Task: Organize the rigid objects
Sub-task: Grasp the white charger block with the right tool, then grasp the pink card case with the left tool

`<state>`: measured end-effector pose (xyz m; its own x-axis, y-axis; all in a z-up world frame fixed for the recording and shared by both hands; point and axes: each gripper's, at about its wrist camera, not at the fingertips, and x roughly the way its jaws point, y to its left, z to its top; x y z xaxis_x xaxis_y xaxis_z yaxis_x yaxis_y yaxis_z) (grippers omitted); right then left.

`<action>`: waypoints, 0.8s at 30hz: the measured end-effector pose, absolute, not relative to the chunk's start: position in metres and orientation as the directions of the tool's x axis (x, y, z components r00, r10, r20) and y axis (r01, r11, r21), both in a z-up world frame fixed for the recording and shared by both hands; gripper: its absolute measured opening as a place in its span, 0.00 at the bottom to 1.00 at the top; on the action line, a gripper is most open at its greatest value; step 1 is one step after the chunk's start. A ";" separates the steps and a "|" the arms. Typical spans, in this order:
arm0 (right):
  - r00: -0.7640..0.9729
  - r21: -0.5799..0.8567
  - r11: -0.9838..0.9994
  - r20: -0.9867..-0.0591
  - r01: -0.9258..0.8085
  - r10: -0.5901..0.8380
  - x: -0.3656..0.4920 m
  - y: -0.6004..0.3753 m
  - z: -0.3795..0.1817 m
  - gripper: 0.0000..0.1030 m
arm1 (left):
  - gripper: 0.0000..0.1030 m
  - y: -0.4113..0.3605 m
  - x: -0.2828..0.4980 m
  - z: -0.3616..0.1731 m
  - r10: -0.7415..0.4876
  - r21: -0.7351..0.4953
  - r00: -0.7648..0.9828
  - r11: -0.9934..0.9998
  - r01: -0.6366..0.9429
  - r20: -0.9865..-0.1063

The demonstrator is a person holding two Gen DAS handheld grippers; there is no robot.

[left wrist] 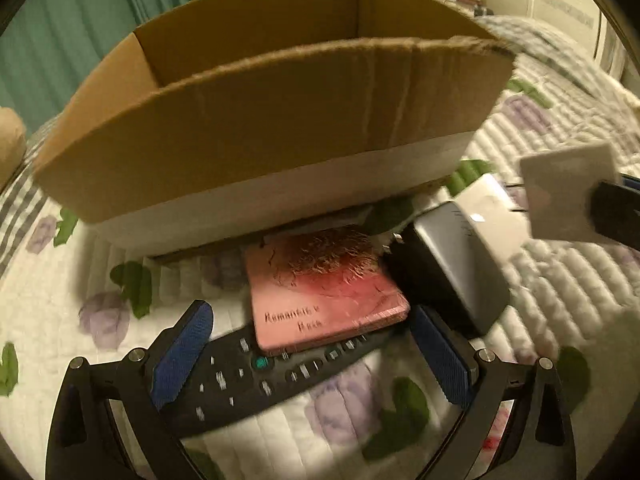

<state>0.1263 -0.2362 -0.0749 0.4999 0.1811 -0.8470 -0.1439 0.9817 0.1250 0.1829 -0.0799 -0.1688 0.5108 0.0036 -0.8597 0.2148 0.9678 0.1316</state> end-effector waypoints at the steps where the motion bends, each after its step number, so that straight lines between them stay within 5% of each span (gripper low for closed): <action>1: 0.499 0.131 0.981 -0.846 -0.144 0.187 0.126 -0.236 -0.076 0.22 | 0.98 -0.077 0.189 -0.172 -0.005 0.115 0.501 0.971 0.208 -0.866; 4: 0.492 0.144 0.978 -0.848 -0.148 0.199 0.125 -0.235 -0.079 0.22 | 0.96 -0.068 0.204 -0.174 -0.050 0.039 0.475 0.984 0.175 -0.879; 7: 0.484 0.144 0.979 -0.853 -0.146 0.197 0.124 -0.234 -0.082 0.22 | 0.82 -0.067 0.212 -0.172 -0.093 0.000 0.466 0.981 0.196 -0.880; 24: 0.553 0.083 0.984 -0.818 -0.157 0.157 0.113 -0.226 -0.060 0.22 | 0.71 -0.052 0.160 -0.121 -0.131 -0.017 0.540 0.977 0.210 -0.832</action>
<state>0.1129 -0.2258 -0.0596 0.5530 0.1568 -0.8183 -0.1565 0.9842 0.0828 0.1596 -0.0516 -0.1208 0.5396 -0.1306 -0.8318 0.2104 0.9775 -0.0171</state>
